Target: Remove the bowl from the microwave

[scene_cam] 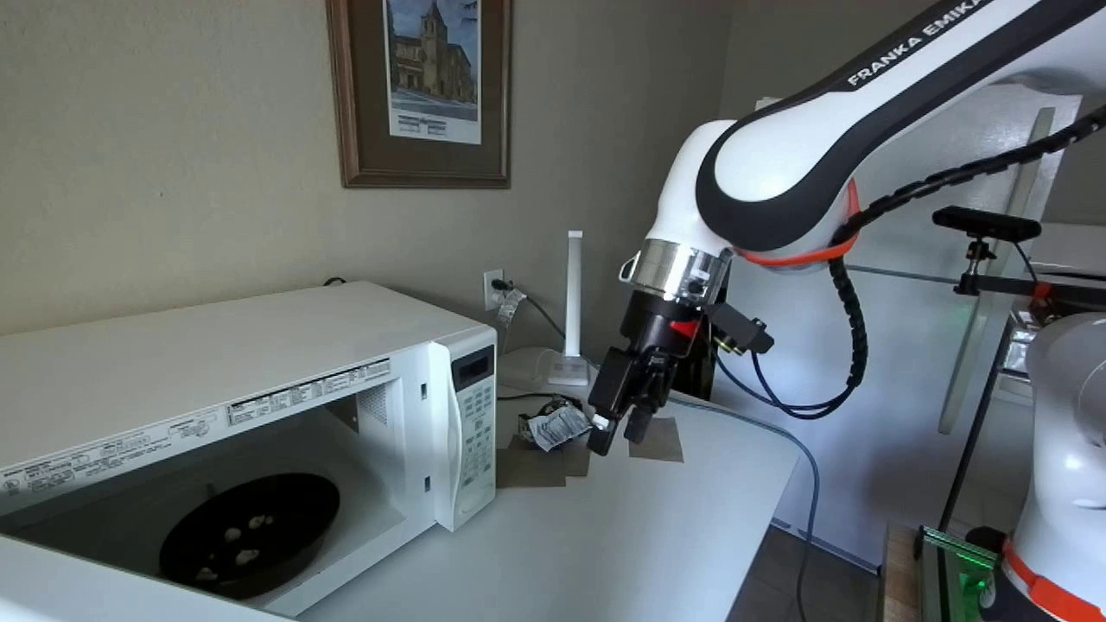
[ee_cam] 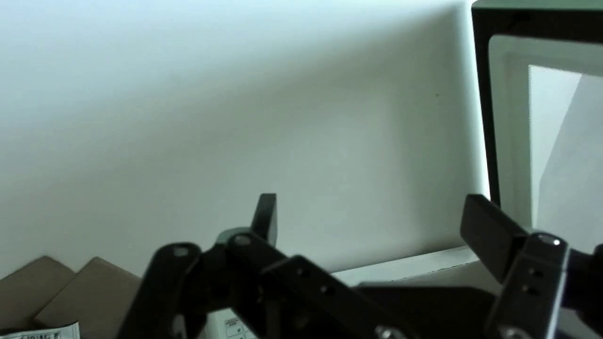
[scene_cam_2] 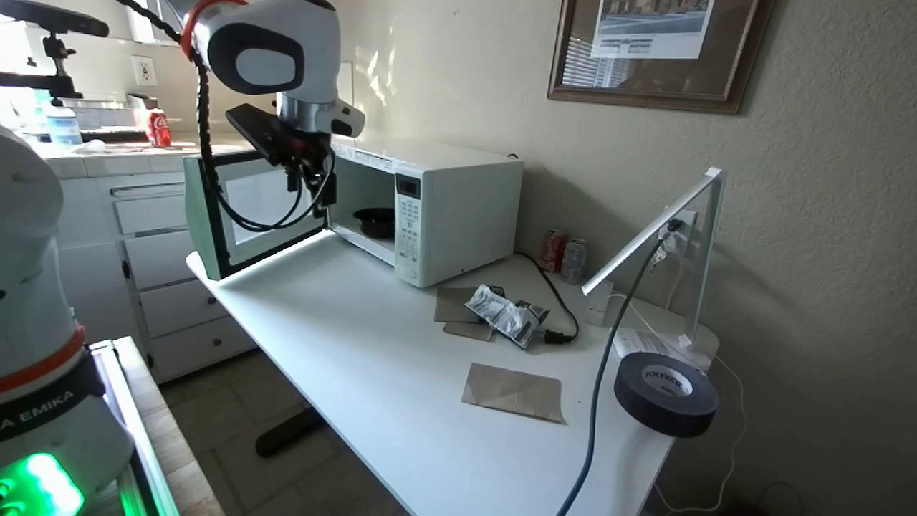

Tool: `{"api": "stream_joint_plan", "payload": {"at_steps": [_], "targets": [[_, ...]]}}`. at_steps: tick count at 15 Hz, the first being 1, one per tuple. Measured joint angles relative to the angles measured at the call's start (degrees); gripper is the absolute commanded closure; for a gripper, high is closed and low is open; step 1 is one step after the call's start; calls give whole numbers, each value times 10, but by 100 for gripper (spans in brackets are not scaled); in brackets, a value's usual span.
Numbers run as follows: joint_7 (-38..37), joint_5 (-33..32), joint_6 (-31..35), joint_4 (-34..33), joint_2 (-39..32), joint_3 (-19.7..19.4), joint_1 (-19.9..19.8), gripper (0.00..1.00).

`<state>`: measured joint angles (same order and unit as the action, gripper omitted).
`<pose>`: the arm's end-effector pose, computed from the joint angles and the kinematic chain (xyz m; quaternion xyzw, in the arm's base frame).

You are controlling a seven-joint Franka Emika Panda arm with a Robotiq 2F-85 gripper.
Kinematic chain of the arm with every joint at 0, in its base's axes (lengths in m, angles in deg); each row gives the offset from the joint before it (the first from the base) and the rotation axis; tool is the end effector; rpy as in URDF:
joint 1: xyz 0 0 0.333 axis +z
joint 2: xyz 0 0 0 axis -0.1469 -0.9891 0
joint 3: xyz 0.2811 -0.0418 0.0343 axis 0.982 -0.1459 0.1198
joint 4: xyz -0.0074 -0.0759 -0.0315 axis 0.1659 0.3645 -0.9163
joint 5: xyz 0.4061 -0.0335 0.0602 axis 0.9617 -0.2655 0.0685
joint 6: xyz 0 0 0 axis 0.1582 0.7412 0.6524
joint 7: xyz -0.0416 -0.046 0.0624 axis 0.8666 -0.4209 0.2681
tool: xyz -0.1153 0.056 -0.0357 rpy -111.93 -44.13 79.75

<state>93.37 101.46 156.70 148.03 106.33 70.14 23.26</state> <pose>0.4039 0.1331 0.3007 -0.9835 -0.0266 -0.0609 0.1684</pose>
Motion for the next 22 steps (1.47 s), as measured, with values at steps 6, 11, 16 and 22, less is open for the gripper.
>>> {"api": "stream_joint_plan", "payload": {"at_steps": [6, 11, 16, 22], "targets": [[-19, 1, 39, -7, -22, 10, 2, 0], [-32, 15, 81, -6, -26, 10, 3, 0], [-74, 127, 230, -13, -78, 34, 55, 0], [-104, 257, 315, -62, -164, 66, 135, 0]]}}
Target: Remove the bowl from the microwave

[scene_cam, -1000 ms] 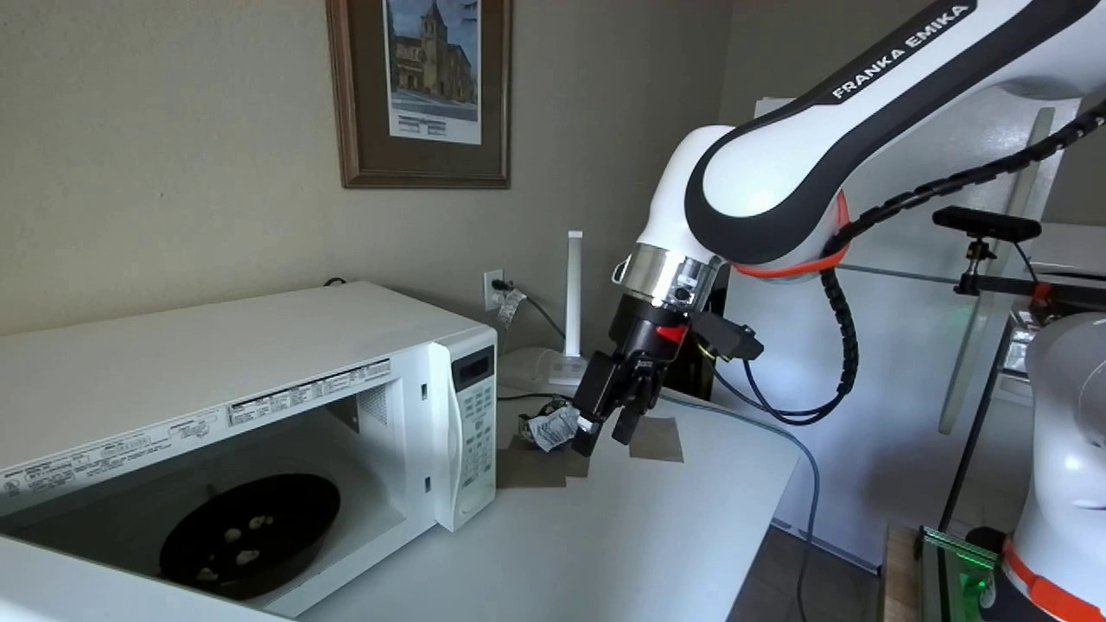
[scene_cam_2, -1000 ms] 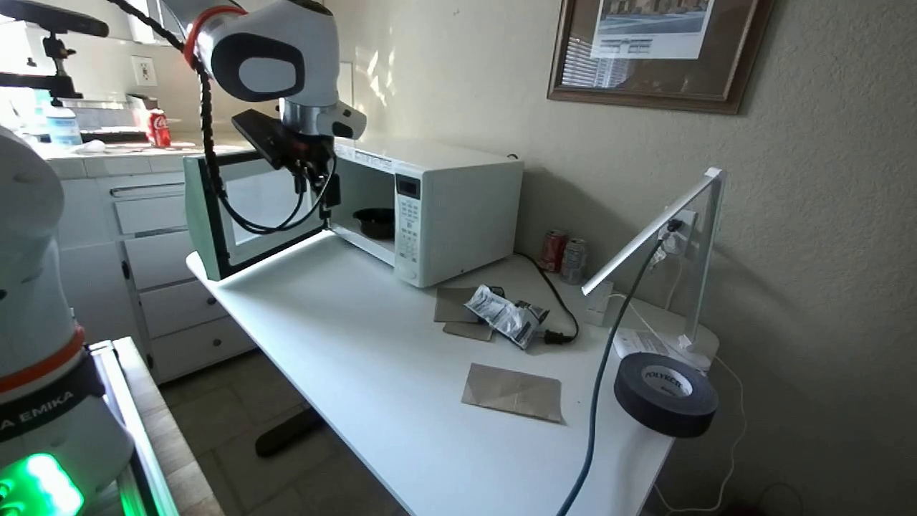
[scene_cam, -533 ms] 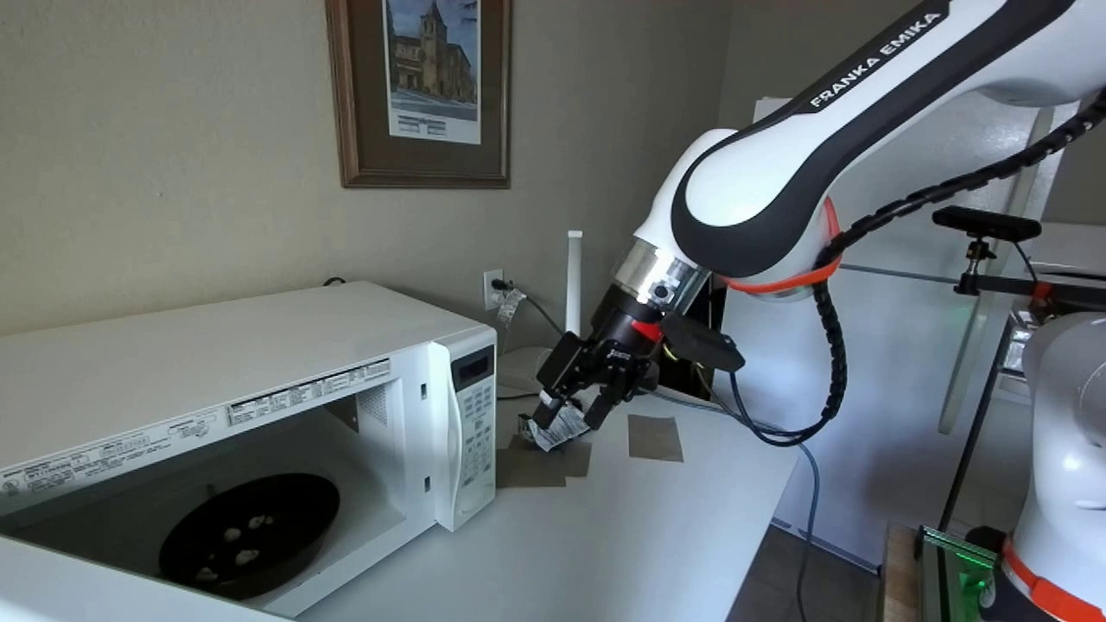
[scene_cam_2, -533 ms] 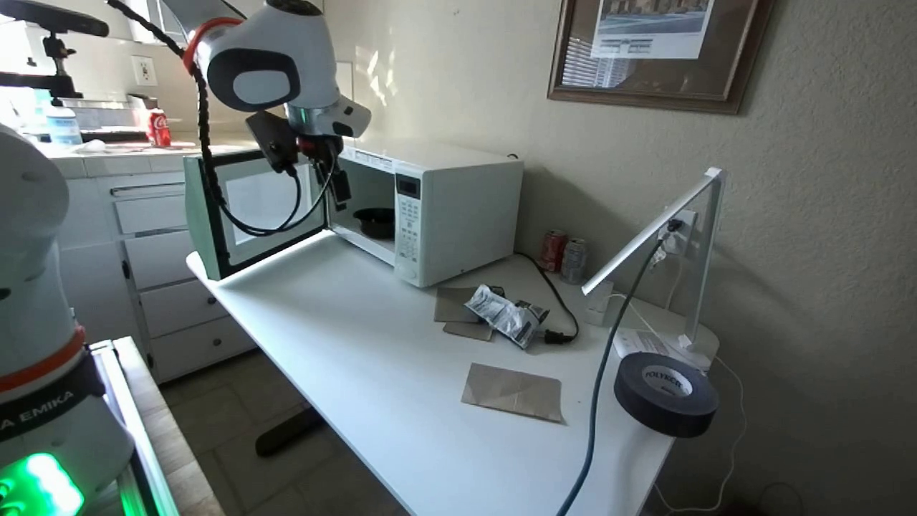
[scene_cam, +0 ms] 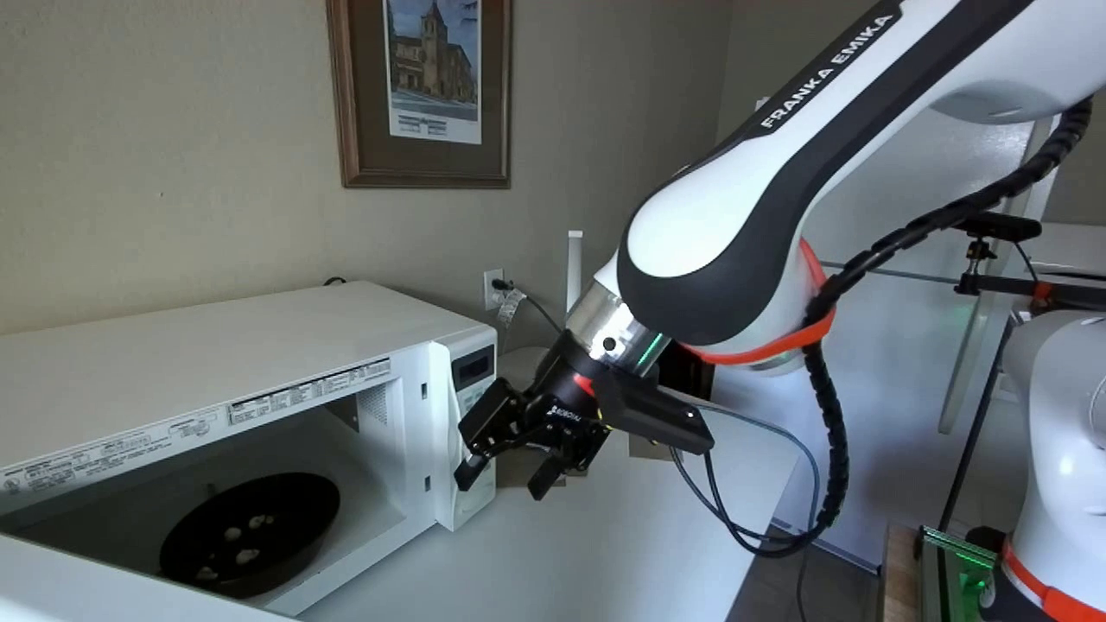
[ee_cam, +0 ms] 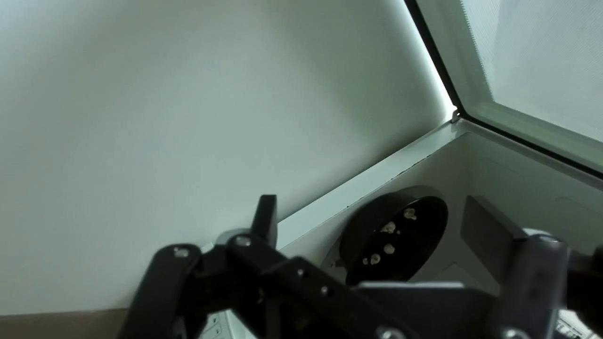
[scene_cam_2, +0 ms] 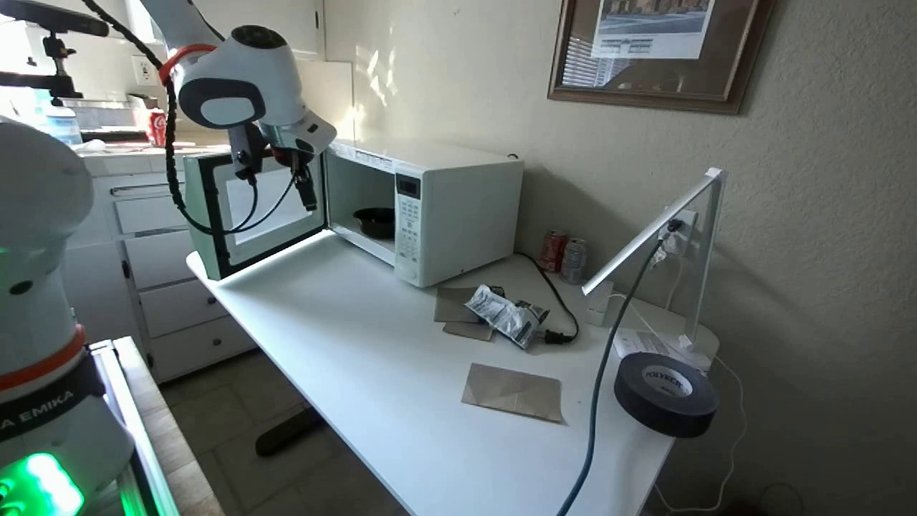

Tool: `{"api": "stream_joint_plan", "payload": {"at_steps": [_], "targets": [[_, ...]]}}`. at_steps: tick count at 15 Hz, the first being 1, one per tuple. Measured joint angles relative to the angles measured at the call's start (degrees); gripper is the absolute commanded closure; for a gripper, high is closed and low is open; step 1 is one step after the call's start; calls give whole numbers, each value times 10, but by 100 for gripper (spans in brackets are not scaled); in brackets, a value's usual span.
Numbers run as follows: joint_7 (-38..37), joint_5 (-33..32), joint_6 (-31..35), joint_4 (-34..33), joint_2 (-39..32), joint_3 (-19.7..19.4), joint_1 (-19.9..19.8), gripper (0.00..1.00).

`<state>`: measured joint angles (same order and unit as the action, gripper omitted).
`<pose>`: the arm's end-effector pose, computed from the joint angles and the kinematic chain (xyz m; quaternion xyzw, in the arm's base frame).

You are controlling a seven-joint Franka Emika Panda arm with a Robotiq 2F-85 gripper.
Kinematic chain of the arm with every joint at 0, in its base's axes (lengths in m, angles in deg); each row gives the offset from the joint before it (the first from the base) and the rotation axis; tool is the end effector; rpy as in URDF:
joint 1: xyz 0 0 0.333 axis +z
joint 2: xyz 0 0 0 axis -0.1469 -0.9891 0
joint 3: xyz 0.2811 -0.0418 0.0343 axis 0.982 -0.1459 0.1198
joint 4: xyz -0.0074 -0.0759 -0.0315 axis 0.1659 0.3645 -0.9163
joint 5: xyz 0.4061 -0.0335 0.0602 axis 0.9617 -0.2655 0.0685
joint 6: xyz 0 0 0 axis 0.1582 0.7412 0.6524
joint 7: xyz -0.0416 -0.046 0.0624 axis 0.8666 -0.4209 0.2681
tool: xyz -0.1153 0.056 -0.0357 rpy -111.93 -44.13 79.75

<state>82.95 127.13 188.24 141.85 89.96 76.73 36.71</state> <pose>0.4146 0.2447 0.2683 -0.9458 0.1513 -0.1616 0.2376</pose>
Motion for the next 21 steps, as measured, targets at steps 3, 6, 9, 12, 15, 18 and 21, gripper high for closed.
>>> {"api": "stream_joint_plan", "payload": {"at_steps": [3, 6, 9, 12, 15, 18, 21], "targets": [[1, 45, 15, -41, -55, 1, 13, 0], [23, 85, 16, -95, -116, 1, 13, 0], [70, 128, 17, -158, -174, 1, 8, 0], [126, 160, 17, -217, -228, 4, -2, 0], [139, 163, 17, -239, -253, 6, -6, 0], [139, 164, 17, -243, -255, 8, -7, 0], [135, 174, 27, -254, -272, 5, -12, 0]]}}
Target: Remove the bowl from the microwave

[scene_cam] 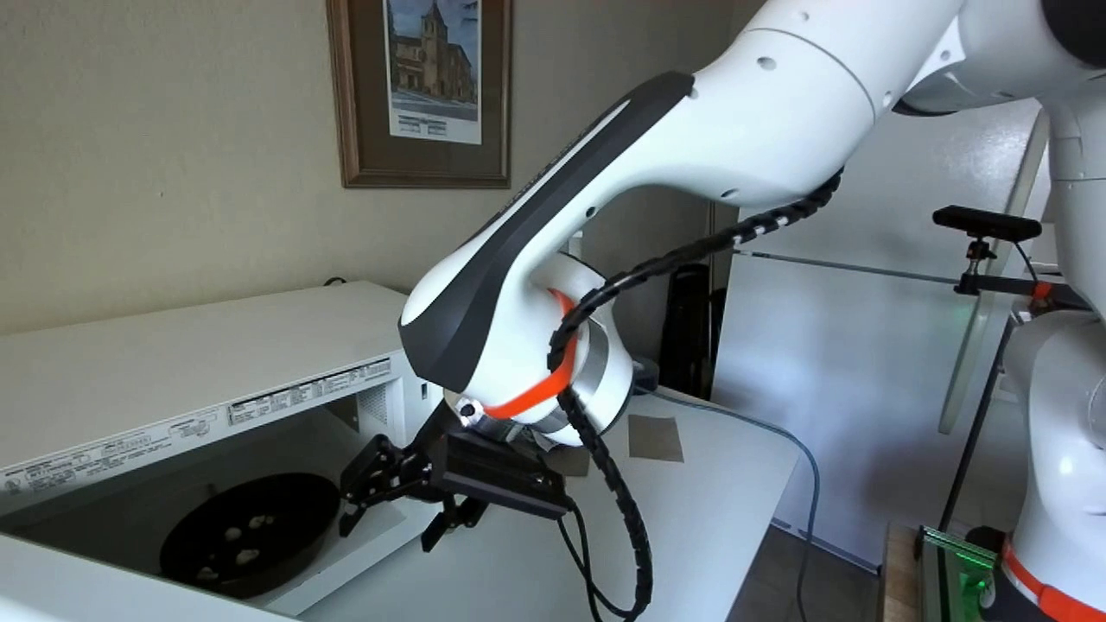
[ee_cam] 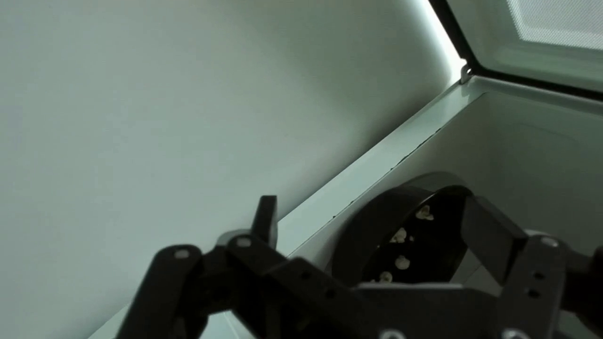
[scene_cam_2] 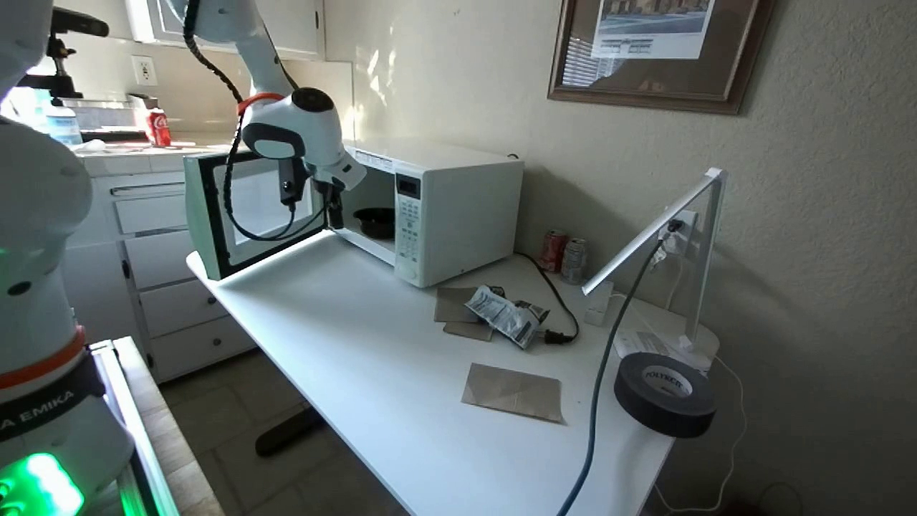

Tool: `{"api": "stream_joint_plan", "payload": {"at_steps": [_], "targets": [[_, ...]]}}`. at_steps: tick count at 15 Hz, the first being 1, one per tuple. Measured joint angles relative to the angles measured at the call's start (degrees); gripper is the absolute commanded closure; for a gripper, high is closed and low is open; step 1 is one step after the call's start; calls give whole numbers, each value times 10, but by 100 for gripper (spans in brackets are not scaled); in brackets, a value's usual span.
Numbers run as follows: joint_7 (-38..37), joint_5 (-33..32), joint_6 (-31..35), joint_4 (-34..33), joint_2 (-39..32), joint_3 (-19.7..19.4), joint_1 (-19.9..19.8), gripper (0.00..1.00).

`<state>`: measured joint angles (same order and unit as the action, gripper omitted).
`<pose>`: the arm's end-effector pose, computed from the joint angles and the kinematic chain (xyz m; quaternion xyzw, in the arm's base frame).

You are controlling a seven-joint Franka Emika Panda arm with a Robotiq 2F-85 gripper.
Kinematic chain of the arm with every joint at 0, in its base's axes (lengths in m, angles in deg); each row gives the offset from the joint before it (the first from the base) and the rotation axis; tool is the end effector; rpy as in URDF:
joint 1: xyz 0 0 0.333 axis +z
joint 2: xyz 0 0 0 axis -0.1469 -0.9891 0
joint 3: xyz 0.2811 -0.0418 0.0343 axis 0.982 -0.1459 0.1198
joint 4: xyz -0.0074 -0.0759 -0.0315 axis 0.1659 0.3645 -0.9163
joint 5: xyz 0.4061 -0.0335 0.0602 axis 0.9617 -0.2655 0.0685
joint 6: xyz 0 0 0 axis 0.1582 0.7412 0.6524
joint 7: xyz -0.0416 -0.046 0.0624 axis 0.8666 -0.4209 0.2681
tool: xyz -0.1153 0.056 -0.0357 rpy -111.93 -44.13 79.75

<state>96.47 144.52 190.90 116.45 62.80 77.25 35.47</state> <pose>0.5063 0.2913 0.1922 -0.9297 0.2084 -0.1451 0.2670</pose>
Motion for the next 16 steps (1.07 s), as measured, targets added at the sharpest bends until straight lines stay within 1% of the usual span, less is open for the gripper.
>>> {"api": "stream_joint_plan", "payload": {"at_steps": [4, 7, 11, 14, 15, 16], "targets": [[2, 12, 3, -56, -63, 0, -18, 0], [3, 13, 3, -97, -104, 1, -24, 0], [10, 13, 6, -141, -139, 5, -25, 0], [24, 13, 23, -171, -158, 12, -25, 0], [27, 13, 29, -179, -164, 15, -26, 6], [29, 13, 35, -188, -169, 18, -27, 18]]}}
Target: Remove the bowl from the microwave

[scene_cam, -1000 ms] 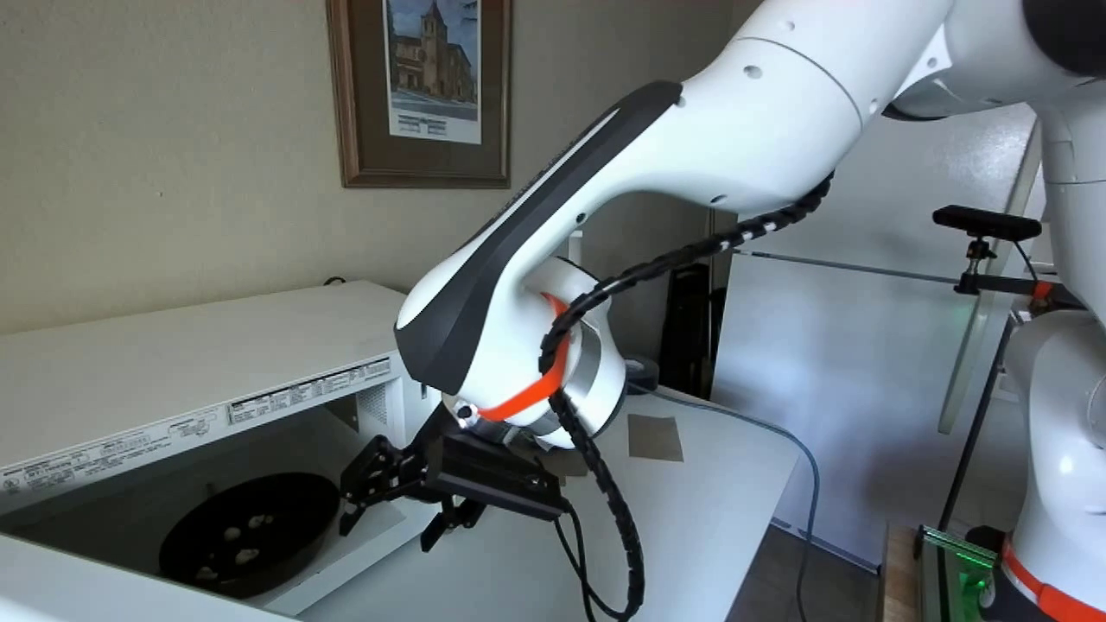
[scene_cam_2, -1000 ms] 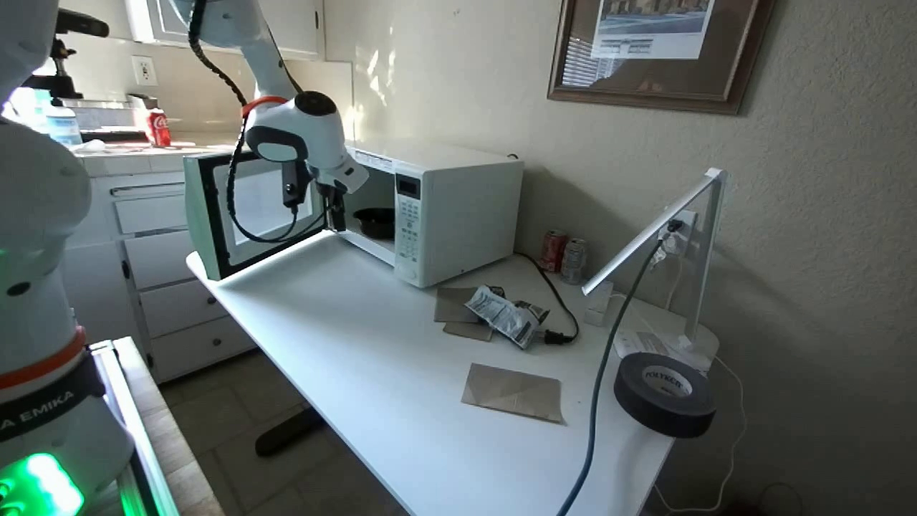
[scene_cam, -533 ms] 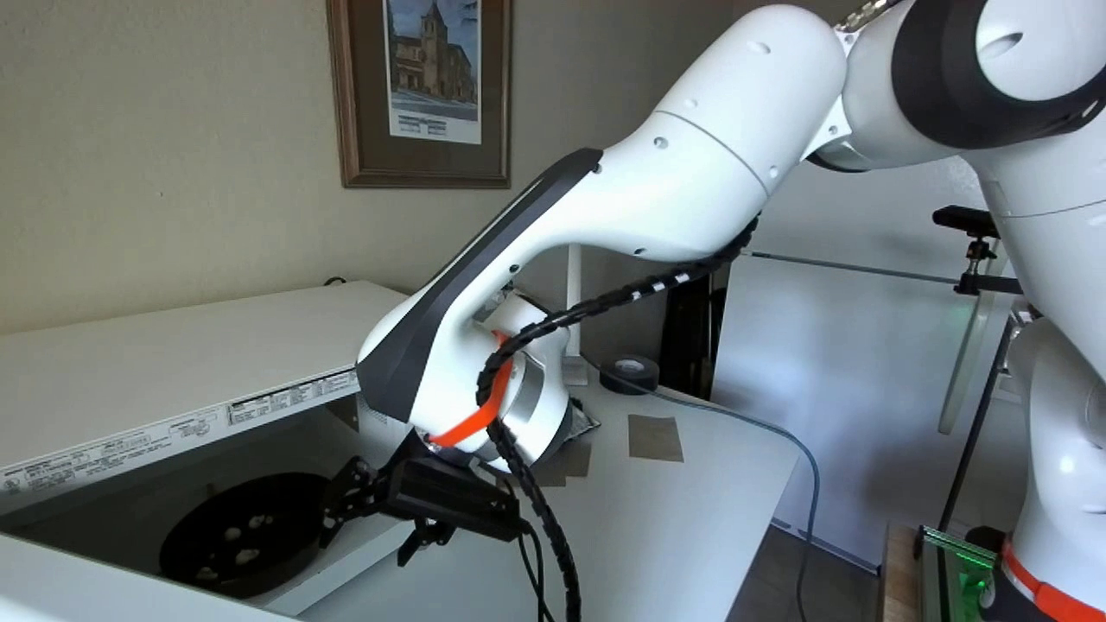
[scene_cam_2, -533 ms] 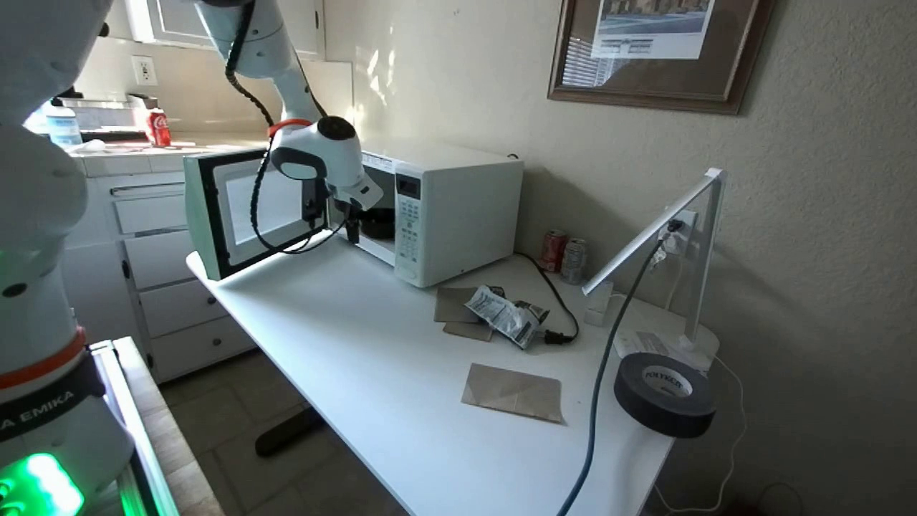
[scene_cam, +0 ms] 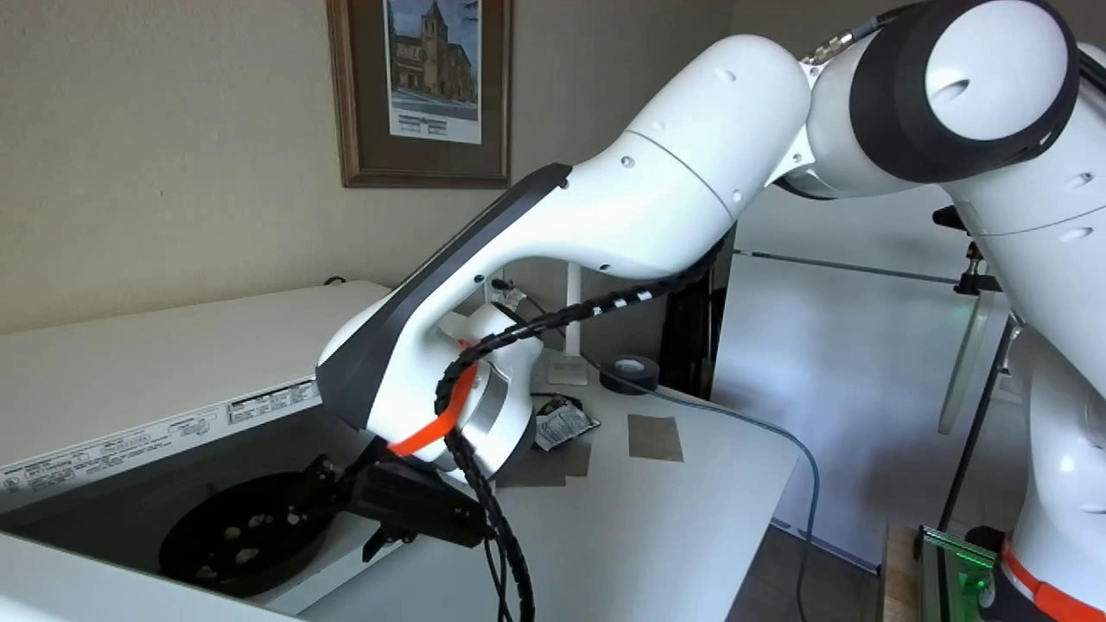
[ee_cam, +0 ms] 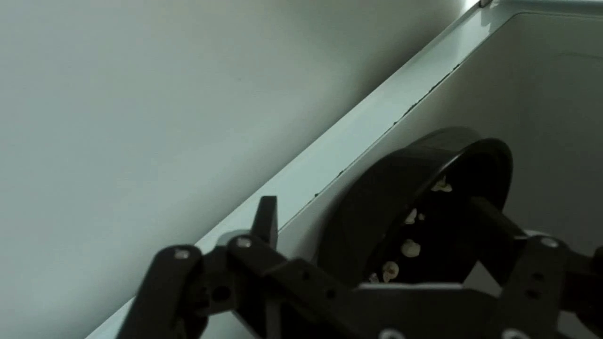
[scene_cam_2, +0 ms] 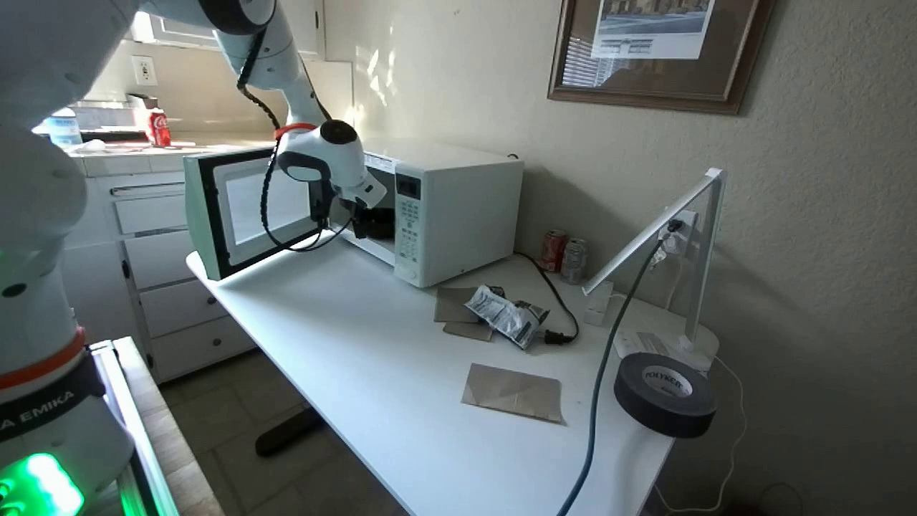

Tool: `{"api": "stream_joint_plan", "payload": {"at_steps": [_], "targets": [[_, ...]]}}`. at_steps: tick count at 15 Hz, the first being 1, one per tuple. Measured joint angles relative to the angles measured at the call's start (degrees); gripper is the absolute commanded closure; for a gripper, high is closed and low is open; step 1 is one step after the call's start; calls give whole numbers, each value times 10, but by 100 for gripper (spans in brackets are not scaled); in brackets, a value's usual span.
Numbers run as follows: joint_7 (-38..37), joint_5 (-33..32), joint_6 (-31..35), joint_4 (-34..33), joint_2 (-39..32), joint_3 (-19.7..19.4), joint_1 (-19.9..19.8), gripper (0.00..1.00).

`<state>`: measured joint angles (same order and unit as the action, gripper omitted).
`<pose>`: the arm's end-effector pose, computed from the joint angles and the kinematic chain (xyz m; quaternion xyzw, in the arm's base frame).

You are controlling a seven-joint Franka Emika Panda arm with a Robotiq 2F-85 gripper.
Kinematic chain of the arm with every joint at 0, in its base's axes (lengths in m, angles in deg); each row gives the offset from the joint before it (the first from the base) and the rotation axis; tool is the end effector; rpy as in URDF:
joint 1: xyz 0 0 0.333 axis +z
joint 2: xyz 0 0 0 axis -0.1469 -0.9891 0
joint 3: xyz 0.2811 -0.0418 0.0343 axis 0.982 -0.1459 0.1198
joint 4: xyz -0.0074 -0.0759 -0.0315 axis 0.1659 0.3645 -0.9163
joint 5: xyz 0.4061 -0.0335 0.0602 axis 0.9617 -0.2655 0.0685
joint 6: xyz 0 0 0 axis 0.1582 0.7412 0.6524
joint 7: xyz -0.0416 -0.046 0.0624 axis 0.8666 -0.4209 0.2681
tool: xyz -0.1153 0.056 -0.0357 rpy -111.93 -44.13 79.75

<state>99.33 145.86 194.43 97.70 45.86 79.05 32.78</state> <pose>0.5765 0.3127 0.1467 -0.9144 0.2346 -0.1713 0.2820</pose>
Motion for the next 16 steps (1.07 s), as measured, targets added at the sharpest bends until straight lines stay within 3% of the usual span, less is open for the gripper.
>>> {"api": "stream_joint_plan", "payload": {"at_steps": [2, 9, 11, 16], "targets": [[3, 0, 11, -14, -9, 5, -3, 42], [9, 0, 21, -41, -31, 16, -14, 95], [10, 0, 21, -44, -35, 18, -18, 100], [11, 0, 21, -50, -39, 24, -25, 98]]}}
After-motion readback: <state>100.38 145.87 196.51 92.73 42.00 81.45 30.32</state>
